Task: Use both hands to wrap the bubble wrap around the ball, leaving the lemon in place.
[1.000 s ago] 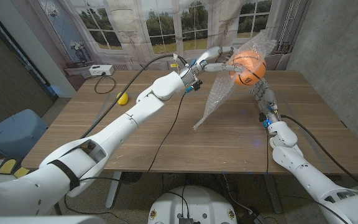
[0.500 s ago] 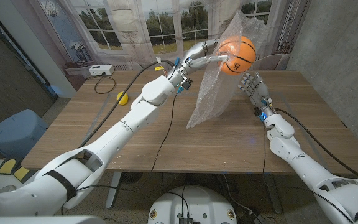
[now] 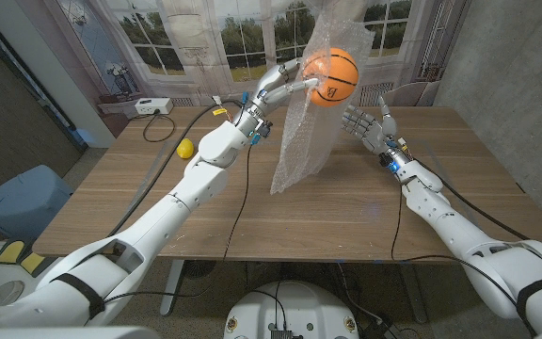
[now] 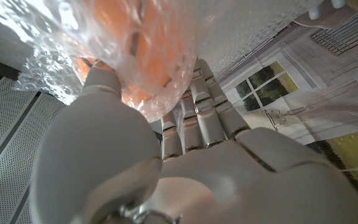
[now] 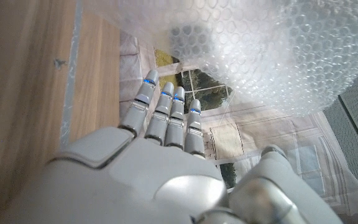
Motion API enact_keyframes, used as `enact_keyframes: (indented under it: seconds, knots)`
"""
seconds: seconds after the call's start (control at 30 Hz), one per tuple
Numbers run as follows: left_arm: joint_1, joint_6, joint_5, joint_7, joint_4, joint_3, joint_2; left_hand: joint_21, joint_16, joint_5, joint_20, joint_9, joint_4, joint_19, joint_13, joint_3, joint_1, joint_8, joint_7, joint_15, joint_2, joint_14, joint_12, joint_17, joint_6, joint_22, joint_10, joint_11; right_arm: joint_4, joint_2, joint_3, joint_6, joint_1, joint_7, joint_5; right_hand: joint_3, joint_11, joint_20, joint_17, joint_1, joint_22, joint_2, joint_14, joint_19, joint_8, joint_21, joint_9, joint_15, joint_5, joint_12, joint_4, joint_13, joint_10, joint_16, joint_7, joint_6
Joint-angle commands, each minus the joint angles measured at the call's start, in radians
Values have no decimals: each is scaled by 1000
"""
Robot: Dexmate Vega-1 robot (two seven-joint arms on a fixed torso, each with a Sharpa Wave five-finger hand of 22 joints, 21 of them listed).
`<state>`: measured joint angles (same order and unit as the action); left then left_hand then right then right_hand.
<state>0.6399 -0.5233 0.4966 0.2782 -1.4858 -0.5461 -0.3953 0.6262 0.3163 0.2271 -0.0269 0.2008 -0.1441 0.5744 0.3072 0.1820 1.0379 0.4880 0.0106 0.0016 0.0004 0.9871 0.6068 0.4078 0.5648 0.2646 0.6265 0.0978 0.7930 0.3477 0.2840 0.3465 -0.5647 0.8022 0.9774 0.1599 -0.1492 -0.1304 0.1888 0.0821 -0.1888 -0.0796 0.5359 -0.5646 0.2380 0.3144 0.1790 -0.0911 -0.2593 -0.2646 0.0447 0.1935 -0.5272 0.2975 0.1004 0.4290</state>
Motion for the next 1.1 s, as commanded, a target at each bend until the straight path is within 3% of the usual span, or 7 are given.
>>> enact_keyframes:
  seconds: [0.03, 0.2, 0.43, 0.57, 0.73, 0.9, 1.1]
  knots:
    - [19, -7, 35, 0, 30, 28, -13, 9, -6, 152, 1, 268, 84, 0, 342, 82, 167, 81, -34, -228, 157, 147, 6, 5, 288, 1, 273, -275, -437, -98, -32, -115, 229, 484, 26, 7, 3, 16, 3, 33, -6, 12, 76, -60, 8, 22, 6, 15, -6, -5, 18, 2, -43, 19, 13, 37]
    - [4, -12, 87, 66, 61, 15, 9, 14, -8, 155, 1, 269, 86, -2, 347, 81, 166, 81, -34, -227, 158, 148, 6, 8, 288, 0, 272, -271, -402, -106, -55, -79, 202, 470, 7, -6, 10, -2, 2, 38, -5, 7, -43, 15, -34, -15, 6, -11, -2, 50, 23, 2, 37, -50, -7, -27]
    - [6, -15, 105, 77, 64, 20, 19, 21, -11, 157, 0, 268, 87, -5, 355, 80, 168, 81, -35, -228, 157, 149, 7, 12, 289, -2, 272, -274, -407, -96, -44, -75, 215, 502, -46, 0, 5, 7, 3, 61, -5, 18, 7, -11, -31, -9, 7, 6, -1, 39, 32, 4, -9, -39, -1, -13]
    - [9, -30, 104, 63, 66, 27, 32, 25, -12, 159, 1, 270, 88, -7, 359, 81, 170, 82, -32, -229, 157, 149, 7, 15, 287, -3, 272, -277, -371, -77, -28, -33, 208, 501, -82, 88, 24, 7, 29, 256, -12, 118, 94, -19, -15, -8, 9, 50, 23, 43, 109, 10, -48, -4, -7, 49]
    - [18, -23, 76, 26, 52, 33, 23, 31, -15, 161, 0, 268, 89, -10, 366, 80, 171, 80, -35, -228, 158, 149, 7, 20, 284, -4, 271, -275, -195, -34, -24, -44, 128, 405, -89, 205, 67, 25, 131, 569, -36, 207, 234, -56, 31, 37, 16, 150, 63, -30, 145, 45, -218, 123, -49, 245]
    - [27, -5, 40, -12, 32, 36, 4, 37, -18, 162, -3, 269, 91, -13, 371, 80, 172, 79, -33, -228, 159, 149, 7, 23, 282, -5, 270, -278, 4, 23, -17, -83, 33, 238, -93, 222, 113, 77, 403, 854, -67, 231, 386, -90, 95, 124, 55, 242, 80, -210, 130, 161, -462, 406, -95, 467]
    - [40, 74, -7, -53, -17, 31, -48, 42, -20, 162, -3, 266, 91, -15, 376, 80, 173, 78, -32, -228, 159, 148, 6, 26, 285, -7, 269, -274, 254, 113, -2, -162, -84, -20, -118, 225, 143, 98, 455, 911, -76, 257, 416, -92, 129, 151, 80, 261, 81, -261, 121, 207, -491, 459, -106, 507]
